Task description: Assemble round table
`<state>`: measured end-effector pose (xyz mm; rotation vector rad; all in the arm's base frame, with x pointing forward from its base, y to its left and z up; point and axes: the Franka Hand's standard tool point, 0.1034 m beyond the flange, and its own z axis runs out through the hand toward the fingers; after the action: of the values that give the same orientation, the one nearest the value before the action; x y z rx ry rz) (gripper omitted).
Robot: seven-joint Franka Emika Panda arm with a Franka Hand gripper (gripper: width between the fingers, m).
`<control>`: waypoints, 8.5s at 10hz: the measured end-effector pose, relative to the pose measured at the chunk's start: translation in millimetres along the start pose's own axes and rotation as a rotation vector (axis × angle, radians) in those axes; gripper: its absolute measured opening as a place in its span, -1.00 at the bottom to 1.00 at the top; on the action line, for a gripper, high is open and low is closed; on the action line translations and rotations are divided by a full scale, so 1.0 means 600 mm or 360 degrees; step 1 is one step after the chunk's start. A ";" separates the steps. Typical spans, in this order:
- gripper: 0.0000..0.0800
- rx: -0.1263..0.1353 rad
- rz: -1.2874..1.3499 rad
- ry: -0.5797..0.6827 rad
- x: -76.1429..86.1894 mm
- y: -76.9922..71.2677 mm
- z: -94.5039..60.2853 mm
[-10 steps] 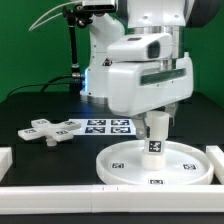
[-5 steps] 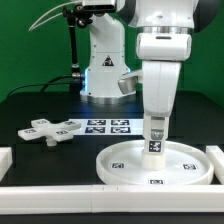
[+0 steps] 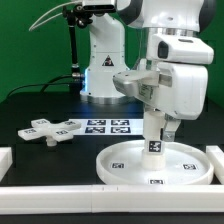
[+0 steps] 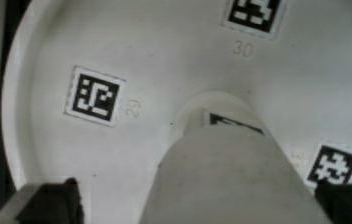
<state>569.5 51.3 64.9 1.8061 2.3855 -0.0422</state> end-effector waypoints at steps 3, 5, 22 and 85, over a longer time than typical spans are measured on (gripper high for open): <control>0.62 0.0006 -0.0238 -0.0031 -0.001 -0.002 0.003; 0.31 0.0007 -0.0296 -0.0040 -0.004 -0.003 0.004; 0.02 0.0291 0.1578 -0.0099 -0.019 -0.033 0.010; 0.62 0.0299 0.2611 0.0203 -0.016 0.028 -0.009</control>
Offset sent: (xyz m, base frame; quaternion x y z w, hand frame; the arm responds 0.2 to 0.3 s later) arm 0.0011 0.0011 0.0003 0.0012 -0.0041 -0.1893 0.9819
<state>587.6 47.4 72.4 3.1940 0.3262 0.0405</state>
